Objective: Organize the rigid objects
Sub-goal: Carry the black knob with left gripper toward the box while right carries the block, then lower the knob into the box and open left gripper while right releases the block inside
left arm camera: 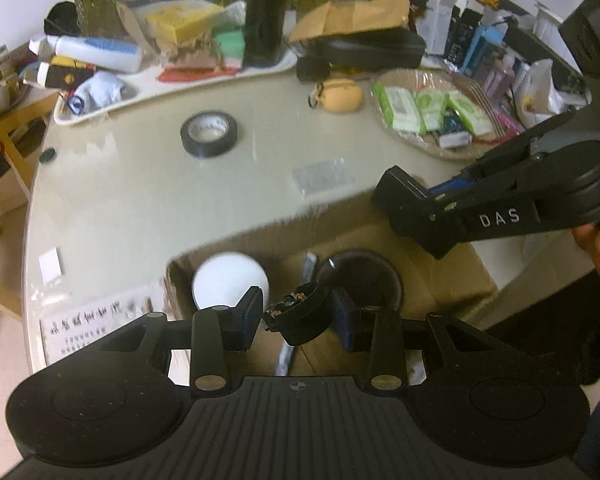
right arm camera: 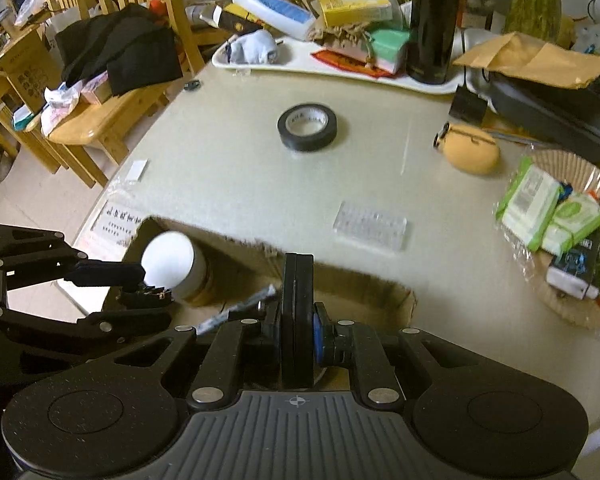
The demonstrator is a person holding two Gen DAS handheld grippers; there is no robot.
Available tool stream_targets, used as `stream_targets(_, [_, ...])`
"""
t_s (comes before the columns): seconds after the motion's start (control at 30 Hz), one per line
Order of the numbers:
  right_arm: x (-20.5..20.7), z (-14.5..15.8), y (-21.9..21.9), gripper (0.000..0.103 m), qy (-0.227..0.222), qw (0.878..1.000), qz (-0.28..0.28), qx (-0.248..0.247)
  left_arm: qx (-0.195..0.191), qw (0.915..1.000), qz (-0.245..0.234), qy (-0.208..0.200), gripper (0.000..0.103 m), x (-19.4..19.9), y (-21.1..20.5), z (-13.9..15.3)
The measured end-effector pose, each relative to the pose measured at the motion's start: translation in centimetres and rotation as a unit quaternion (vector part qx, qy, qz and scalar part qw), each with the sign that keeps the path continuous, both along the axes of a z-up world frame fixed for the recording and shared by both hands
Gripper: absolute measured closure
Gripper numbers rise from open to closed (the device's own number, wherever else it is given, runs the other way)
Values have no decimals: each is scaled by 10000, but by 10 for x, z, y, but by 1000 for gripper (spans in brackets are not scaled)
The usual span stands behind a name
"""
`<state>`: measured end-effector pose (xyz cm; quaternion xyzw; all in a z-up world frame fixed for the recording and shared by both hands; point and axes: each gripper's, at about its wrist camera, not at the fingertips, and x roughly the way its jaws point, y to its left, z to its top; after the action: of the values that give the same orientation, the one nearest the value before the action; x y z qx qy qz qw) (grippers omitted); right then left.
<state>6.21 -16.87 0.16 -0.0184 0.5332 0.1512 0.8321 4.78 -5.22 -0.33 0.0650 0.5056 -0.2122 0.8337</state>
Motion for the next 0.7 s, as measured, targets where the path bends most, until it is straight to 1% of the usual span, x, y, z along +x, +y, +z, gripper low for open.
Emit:
stream_targets(0.23, [-10,-9,3,86,204,9997,-22,-138,145,9996,-36,259,66,-8,1,-11])
stream_targets(0.7, [-8,-12,-4,85,280,9994,-139,-153,268,9991,-13,331,66,-8,-2,-14])
